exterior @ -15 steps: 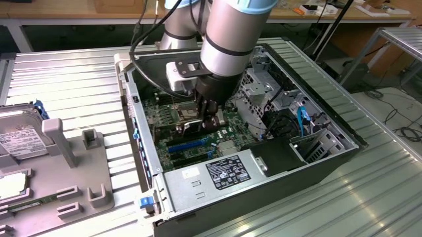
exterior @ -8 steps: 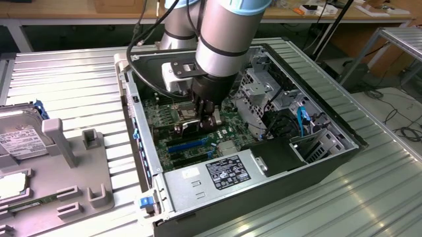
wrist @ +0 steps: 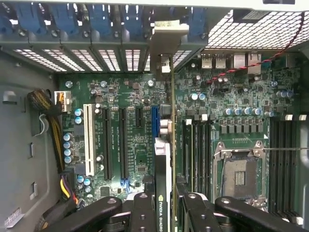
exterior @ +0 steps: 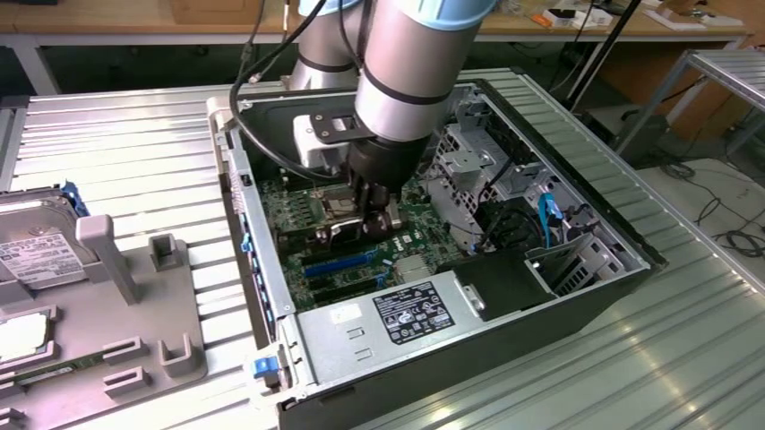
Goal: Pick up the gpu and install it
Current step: 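Insert the gpu into the slot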
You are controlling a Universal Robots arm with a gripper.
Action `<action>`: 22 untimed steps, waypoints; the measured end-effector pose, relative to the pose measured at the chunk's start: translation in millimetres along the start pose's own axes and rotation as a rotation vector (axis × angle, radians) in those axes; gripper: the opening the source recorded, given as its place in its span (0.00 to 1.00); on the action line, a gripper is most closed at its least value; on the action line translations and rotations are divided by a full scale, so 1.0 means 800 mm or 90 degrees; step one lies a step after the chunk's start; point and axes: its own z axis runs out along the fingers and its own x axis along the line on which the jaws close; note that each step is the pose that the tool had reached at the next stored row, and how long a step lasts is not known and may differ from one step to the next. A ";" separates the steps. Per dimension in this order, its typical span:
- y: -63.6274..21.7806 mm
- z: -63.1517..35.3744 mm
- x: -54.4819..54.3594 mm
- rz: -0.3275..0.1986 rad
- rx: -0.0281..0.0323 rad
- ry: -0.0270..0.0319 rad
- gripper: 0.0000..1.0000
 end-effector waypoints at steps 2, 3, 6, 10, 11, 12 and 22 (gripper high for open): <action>-0.008 0.000 0.002 0.000 -0.0037 0.0001 0.27; -0.011 -0.001 0.002 0.001 -0.0058 0.0002 0.27; -0.014 -0.001 0.005 0.001 -0.0070 0.0009 0.27; -0.014 -0.001 0.010 0.001 -0.0069 0.0025 0.27; -0.014 -0.001 0.010 0.001 -0.0069 0.0025 0.27; -0.013 -0.001 0.010 0.001 -0.0068 0.0026 0.27; -0.004 0.003 0.004 0.002 -0.0065 0.0032 0.27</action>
